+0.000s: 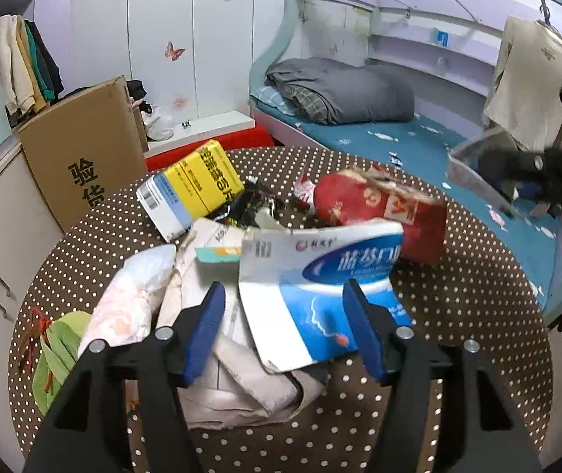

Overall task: Collect trash
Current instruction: 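Grasp the blue-white toothpaste box with the left tool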

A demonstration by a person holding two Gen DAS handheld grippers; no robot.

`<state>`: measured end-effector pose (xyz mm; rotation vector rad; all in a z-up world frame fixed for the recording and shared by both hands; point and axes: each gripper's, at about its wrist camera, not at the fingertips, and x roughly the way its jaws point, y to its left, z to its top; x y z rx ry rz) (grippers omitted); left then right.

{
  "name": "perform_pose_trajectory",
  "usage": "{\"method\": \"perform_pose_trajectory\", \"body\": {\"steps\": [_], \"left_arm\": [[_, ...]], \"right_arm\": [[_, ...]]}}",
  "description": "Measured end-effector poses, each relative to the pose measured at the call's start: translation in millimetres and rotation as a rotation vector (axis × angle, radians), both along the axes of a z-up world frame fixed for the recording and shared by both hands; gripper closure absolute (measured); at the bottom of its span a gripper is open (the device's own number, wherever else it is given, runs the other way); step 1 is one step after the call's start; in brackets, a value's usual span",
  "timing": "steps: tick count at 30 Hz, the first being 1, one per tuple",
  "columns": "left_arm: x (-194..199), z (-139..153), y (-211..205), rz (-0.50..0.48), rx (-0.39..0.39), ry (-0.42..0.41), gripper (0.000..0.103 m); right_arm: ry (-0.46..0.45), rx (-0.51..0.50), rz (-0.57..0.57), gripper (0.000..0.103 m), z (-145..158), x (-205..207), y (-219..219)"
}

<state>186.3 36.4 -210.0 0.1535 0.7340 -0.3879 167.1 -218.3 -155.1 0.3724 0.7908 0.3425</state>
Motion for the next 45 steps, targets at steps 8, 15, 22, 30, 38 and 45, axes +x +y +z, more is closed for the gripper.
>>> {"method": "perform_pose_trajectory", "body": {"steps": [8,15,22,30,38,45], "left_arm": [[-33.8,6.6,-16.5,-0.153,0.105,-0.040,0.025],[-39.2,-16.9,-38.9,-0.252,0.385,-0.063,0.024],[-32.1,-31.2,-60.2,-0.387,0.585,-0.133,0.032],[-26.5,-26.2,-68.1,-0.476,0.576,-0.130,0.086],[-22.4,29.8,-38.3,-0.311,0.255,-0.151,0.098],[-22.6,58.2,-16.9,-0.185,0.023,-0.144,0.100]], "right_arm": [[0.007,0.008,-0.026,0.031,-4.5,-7.9,-14.2],[0.012,0.020,-0.031,0.031,-8.9,-9.1,-17.0],[0.011,0.021,-0.040,0.031,-8.3,-9.9,-20.6],[0.001,0.017,-0.058,0.031,-4.2,-17.7,-28.4],[-0.020,0.024,-0.087,0.031,1.2,-27.1,-43.3],[-0.031,0.030,-0.108,0.031,2.2,-33.7,-53.2]]}}
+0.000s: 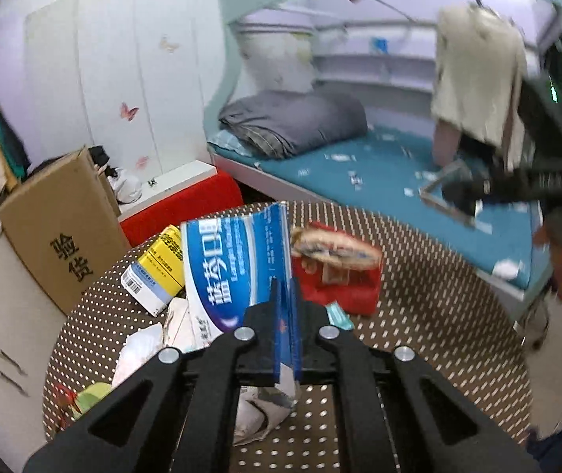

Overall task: Collect trash
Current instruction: 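Grasp the blue-white toothpaste box with the left tool, then drop the toothpaste box and tube into the bin with the left tool while the right drops the gold box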

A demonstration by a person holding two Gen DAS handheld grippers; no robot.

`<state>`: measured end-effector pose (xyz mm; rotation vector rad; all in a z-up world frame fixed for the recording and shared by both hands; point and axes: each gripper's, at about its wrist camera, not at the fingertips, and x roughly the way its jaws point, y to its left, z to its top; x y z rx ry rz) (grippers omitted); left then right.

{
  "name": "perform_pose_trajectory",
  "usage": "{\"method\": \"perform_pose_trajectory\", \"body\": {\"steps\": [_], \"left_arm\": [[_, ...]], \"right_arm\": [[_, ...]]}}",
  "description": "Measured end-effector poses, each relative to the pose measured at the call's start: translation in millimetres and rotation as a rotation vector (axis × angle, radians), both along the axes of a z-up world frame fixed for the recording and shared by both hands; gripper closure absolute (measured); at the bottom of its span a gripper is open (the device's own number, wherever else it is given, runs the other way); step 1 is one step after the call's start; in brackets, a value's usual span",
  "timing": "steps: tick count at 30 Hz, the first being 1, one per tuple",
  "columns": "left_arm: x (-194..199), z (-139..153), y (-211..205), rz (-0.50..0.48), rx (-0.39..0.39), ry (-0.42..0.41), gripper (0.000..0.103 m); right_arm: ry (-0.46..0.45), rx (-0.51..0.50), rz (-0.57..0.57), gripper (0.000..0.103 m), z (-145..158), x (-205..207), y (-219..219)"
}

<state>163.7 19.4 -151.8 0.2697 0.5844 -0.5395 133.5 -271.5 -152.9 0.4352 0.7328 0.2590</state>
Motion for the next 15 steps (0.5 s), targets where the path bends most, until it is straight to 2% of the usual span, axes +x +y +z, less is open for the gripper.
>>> {"method": "perform_pose_trajectory", "body": {"steps": [3,8,15], "left_arm": [[-0.8,9.3,1.9,0.024,-0.070,0.001,0.100],[-4.6,17.0,-1.8,0.052,-0.114,0.006,0.100],[-11.9,30.0,-5.3,0.030,-0.210,0.030,0.100]], "right_arm": [[-0.009,0.000,-0.005,0.031,1.9,-2.6,-6.1],[-0.015,0.009,-0.016,0.031,2.5,-6.2,-15.8],[-0.024,0.018,-0.044,0.031,2.2,-13.5,-28.0]]}}
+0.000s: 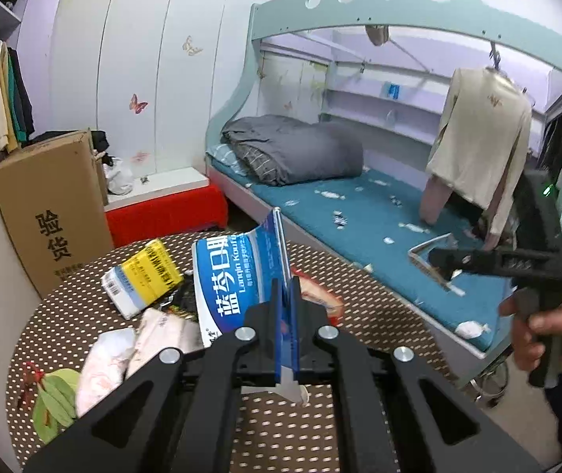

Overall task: Collect trash
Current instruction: 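Drop the toothpaste box and tube into the bin with the left tool while the right drops the gold box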

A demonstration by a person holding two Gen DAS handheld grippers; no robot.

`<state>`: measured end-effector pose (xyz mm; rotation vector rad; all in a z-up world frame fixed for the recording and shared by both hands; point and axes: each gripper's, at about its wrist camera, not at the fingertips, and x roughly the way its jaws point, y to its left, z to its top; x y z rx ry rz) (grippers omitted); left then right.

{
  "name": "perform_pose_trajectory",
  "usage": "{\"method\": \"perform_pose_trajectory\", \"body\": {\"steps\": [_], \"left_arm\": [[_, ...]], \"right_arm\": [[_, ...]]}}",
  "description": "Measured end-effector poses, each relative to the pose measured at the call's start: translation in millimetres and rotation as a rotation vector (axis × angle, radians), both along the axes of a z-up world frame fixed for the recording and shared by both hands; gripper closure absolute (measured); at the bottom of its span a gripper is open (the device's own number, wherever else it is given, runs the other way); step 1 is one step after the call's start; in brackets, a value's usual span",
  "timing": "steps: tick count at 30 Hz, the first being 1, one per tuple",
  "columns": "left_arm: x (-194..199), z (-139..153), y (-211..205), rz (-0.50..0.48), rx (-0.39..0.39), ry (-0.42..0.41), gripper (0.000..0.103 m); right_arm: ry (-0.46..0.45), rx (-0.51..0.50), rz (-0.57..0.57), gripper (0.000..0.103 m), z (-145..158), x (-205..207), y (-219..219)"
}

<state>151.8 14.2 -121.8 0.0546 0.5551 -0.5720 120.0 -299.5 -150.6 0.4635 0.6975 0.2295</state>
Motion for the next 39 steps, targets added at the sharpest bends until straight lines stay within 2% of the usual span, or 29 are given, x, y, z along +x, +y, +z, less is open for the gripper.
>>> {"method": "perform_pose_trajectory", "body": {"steps": [5,12,15,21,26,30,36,39], "left_arm": [[-7.7,20.0,-25.4,-0.054,-0.061,-0.015,0.100],[-6.3,36.5,-103.7,-0.195,-0.143,-0.012,0.102],[-3.3,30.8,-138.6,-0.238,-0.140,0.002,0.102],[5.1,10.5,-206.5,-0.328,-0.162,0.090,0.102],[18.8,-17.1,-266.8,-0.382,-0.160,0.191,0.102],[31.9,-49.9,-316.7,-0.403,-0.123,0.282,0.102],[54.8,-116.0,-386.2,-0.402,0.008,0.414,0.102],[66.3,-143.6,-406.9,-0.393,0.054,0.476,0.102]], "right_arm": [[-0.019,-0.008,-0.057,0.031,6.6,-10.5,-23.3],[-0.039,-0.014,-0.186,0.031,12.7,-29.2,-84.9],[-0.029,-0.002,-0.234,0.031,7.0,-35.5,-113.0],[0.014,0.020,-0.321,0.031,-18.1,-46.9,-161.0],[0.077,0.067,-0.402,0.031,-53.0,-47.8,-203.7],[0.165,0.133,-0.454,0.031,-97.0,-39.9,-234.3],[0.291,0.264,-0.502,0.031,-168.3,-20.4,-263.5],[0.344,0.314,-0.521,0.030,-198.5,-13.4,-273.9]]}}
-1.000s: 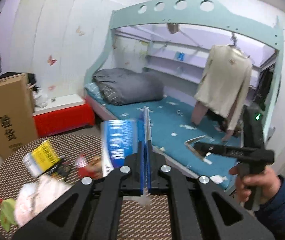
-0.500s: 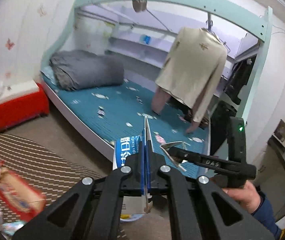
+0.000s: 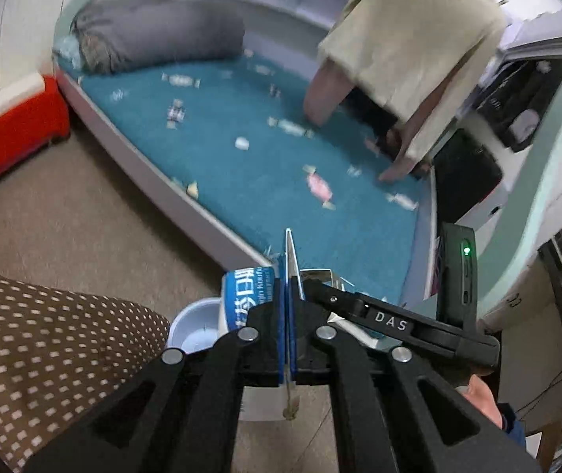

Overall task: Collect trash
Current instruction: 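Drop the toothpaste box and tube into the bin with the left tool while the right drops the gold box, then grasp the teal toothbrush package with the left tool while the right grasps the red snack bag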

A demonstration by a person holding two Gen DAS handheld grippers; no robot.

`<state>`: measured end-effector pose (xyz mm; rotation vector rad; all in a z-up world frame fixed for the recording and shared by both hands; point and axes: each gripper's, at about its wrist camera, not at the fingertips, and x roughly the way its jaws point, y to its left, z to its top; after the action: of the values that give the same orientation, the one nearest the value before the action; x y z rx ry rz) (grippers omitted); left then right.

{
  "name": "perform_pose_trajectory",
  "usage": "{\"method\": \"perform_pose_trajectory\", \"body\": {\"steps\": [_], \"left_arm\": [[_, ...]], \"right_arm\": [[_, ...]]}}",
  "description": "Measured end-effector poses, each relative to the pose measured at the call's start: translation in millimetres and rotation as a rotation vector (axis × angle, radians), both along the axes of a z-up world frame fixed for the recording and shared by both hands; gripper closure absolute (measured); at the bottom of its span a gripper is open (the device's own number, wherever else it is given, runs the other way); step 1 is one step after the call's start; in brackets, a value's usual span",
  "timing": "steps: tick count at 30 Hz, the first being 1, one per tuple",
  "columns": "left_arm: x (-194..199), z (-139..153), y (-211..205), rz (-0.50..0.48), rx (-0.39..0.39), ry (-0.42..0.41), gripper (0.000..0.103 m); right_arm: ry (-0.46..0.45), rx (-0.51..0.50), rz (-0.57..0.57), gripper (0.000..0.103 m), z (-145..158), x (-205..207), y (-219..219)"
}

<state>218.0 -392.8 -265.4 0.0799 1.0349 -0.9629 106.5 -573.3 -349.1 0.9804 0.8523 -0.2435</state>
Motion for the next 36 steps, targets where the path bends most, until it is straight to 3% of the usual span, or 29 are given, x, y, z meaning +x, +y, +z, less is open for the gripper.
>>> {"method": "perform_pose_trajectory", "body": {"steps": [4,6,7,8,12,19,36], "left_arm": [[11.7,-29.4,-17.2,-0.010,0.068,0.050,0.099],[16.2,-42.7,-25.1,-0.013,0.117,0.064,0.074],[18.1,-47.7,-26.5,-0.003,0.136,0.071,0.039],[19.9,-50.1,-25.7,0.022,0.152,0.066,0.020],[22.4,-51.2,-20.1,0.069,0.192,0.049,0.018],[10.8,-21.6,-2.8,0.114,0.207,-0.077,0.013],[-48.2,83.8,79.5,0.186,0.074,-0.302,0.011]], "right_arm": [[0.065,0.059,-0.015,0.027,-37.2,9.3,-8.6],[0.066,0.096,-0.018,0.010,-49.2,13.5,-11.4],[0.073,0.115,-0.024,0.008,-56.1,14.2,-12.4],[0.095,0.140,-0.037,0.007,-65.3,13.6,-14.0],[0.116,0.148,-0.048,0.006,-74.1,6.0,-12.3],[0.105,0.014,-0.076,0.006,-39.7,-17.1,2.2],[-0.117,-0.312,-0.042,0.006,132.8,-50.5,65.7]]}}
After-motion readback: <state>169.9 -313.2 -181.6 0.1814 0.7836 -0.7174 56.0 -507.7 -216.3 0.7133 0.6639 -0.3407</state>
